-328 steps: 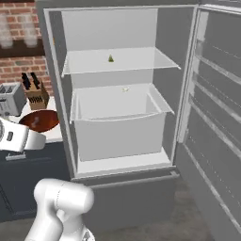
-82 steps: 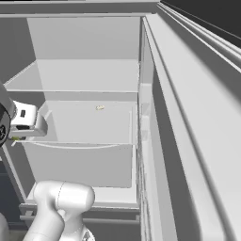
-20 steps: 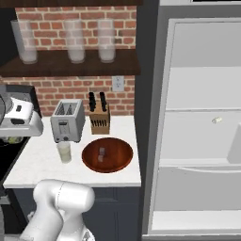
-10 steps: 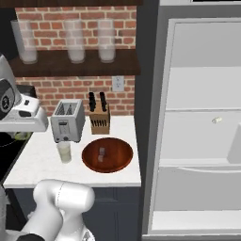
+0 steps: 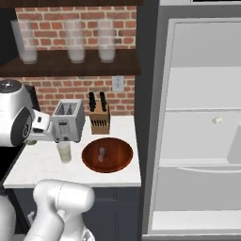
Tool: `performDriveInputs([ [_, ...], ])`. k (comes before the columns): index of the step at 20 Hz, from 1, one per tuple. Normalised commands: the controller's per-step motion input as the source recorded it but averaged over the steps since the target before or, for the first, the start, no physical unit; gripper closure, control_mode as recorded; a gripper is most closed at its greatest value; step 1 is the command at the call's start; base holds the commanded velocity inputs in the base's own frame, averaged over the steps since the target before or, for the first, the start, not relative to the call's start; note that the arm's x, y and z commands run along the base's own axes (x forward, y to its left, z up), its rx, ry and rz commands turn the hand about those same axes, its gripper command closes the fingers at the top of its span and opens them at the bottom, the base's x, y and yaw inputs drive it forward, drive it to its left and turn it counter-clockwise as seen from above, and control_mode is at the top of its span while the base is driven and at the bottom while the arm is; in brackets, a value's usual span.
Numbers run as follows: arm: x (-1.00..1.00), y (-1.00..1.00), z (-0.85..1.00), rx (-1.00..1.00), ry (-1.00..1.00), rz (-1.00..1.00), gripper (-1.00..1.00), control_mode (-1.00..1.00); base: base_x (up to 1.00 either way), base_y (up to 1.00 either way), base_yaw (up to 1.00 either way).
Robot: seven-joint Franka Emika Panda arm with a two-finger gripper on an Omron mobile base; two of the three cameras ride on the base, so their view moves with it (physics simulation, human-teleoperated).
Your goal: Grab a lemon wedge from the fridge and one ice cube from the ice bowl, and put them in the glass of lemonade.
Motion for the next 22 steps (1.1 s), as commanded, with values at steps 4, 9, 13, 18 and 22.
performDriveInputs([
  [4,0.92,0.18,-0.29,-0.05,0.09,-0.03,1.0,-1.0,0.0,0.0,0.0],
  [9,0.58,-0.04,-0.33,-0.07,0.08,-0.02,1.0,-1.0,0.0,0.0,0.0],
  [13,0.62,-0.06,-0.19,-0.1,0.25,0.0,1.0,-1.0,0.0,0.0,0.0],
  [18,0.49,0.0,-0.38,-0.01,0.11,-0.01,1.0,-1.0,0.0,0.0,0.0],
  [22,0.33,0.09,-0.53,0.0,0.0,0.0,1.0,-1.0,0.0,0.0,0.0],
])
